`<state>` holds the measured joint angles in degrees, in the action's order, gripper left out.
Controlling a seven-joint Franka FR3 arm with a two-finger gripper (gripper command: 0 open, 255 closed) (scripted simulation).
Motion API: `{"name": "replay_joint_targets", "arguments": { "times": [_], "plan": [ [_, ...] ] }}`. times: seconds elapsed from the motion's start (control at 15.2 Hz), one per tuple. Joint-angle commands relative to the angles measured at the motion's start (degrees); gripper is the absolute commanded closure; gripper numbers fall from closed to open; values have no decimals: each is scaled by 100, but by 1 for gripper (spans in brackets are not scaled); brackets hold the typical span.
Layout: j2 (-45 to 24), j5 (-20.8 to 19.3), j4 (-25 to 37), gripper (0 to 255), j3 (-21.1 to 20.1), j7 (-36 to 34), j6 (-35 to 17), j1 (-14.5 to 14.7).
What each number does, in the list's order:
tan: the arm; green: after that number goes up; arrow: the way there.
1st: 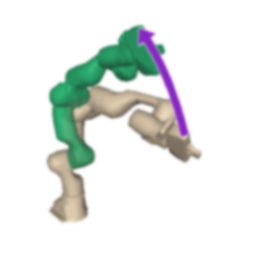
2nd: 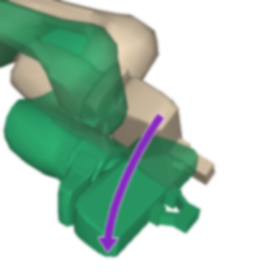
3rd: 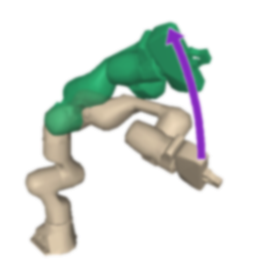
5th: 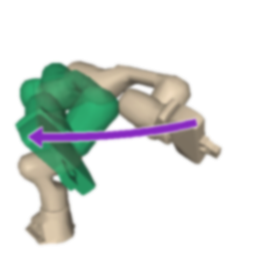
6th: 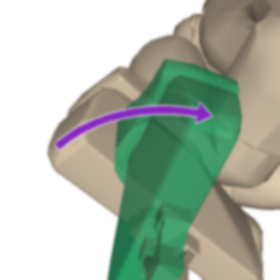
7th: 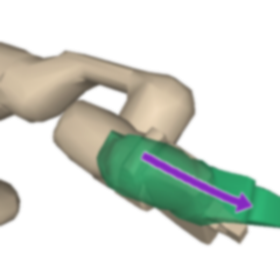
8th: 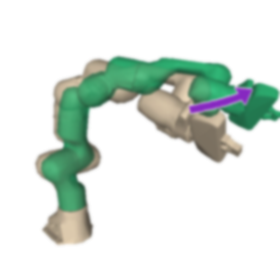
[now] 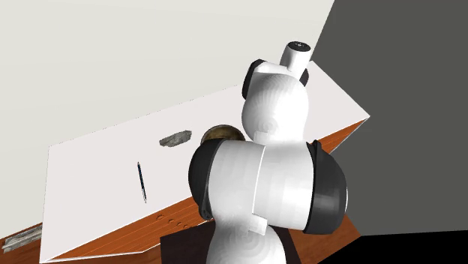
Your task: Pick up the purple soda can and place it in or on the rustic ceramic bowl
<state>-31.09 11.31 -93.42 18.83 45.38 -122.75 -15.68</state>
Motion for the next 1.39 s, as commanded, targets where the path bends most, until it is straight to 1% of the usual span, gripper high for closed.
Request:
{"name": "replay_joint_targets", "arguments": {
  "times": [0.0,0.4,1.32],
  "plan": [
    [-5,0,0,255,-1,0,1,0],
    [-3,0,-5,255,-1,1,-2,0],
    [422,-176,457,255,98,-110,864,41]
  ]
}}
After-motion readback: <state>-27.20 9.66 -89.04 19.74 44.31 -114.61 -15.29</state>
